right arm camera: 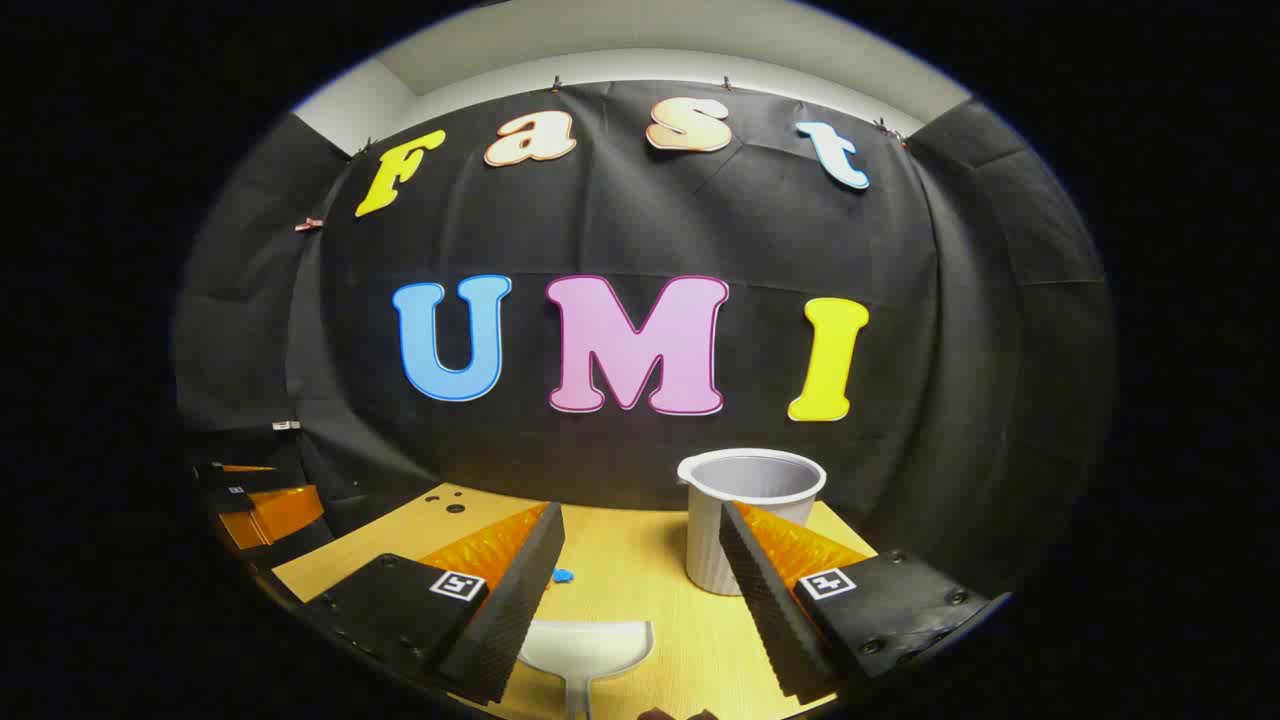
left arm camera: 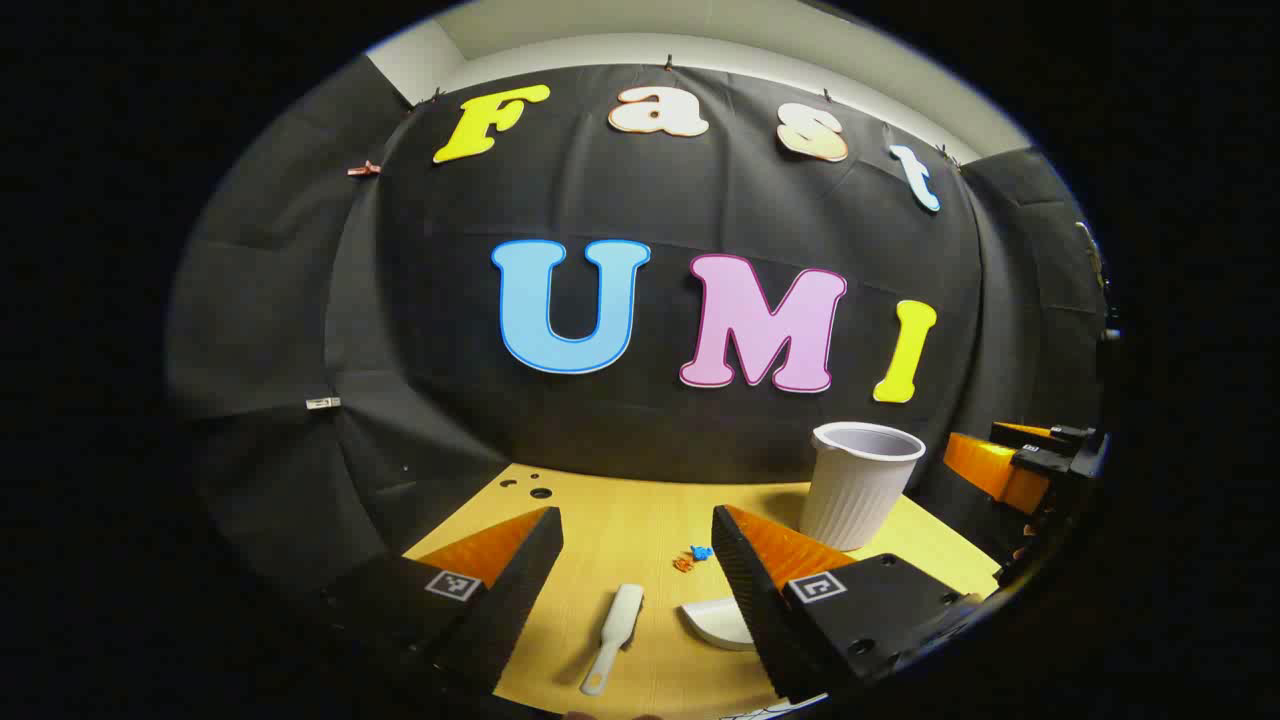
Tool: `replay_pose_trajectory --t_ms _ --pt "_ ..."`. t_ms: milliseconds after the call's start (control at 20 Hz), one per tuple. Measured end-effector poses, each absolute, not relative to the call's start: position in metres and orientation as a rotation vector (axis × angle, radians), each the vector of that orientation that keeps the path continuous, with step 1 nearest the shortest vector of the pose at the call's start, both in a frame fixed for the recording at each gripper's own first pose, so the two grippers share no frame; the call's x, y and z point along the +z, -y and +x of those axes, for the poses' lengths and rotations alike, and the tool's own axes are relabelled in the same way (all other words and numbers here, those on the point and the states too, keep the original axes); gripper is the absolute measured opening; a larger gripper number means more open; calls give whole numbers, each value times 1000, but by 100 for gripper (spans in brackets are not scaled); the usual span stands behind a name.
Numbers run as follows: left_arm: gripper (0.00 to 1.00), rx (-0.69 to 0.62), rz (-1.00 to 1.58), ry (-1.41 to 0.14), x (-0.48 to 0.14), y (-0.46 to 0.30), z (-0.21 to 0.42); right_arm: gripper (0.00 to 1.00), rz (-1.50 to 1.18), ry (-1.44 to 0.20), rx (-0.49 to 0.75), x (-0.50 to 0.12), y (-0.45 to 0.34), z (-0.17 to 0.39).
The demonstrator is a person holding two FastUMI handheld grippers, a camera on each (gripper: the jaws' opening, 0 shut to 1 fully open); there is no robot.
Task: Pick up the small broom and dustpan from the desktop, sweep the trash into the dustpan with the broom, and then empty the trash into the garbage bin.
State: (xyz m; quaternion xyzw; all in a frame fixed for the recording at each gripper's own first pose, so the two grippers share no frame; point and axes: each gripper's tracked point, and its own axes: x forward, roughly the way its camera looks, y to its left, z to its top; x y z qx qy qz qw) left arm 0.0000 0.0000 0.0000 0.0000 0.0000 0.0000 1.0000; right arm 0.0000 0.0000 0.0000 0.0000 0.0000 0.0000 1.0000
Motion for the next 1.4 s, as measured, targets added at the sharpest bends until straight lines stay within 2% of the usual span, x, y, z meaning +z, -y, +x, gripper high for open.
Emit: replay_pose_trajectory --t_ms 300,950,1250,1400 --pt "95 -15 -44 -89 -30 -7 2 97 -24 -35 89 -15 -21 -1" --pt "96 1 -75 -181 -64 -13 8 98 -21 -58 145 -34 -25 8" --pt "96 6 -61 -291 -95 -18 18 98 -5 -125 153 -57 -26 12" --pt "96 -14 -40 -398 -127 -18 27 98 -4 -160 155 -68 -26 16"
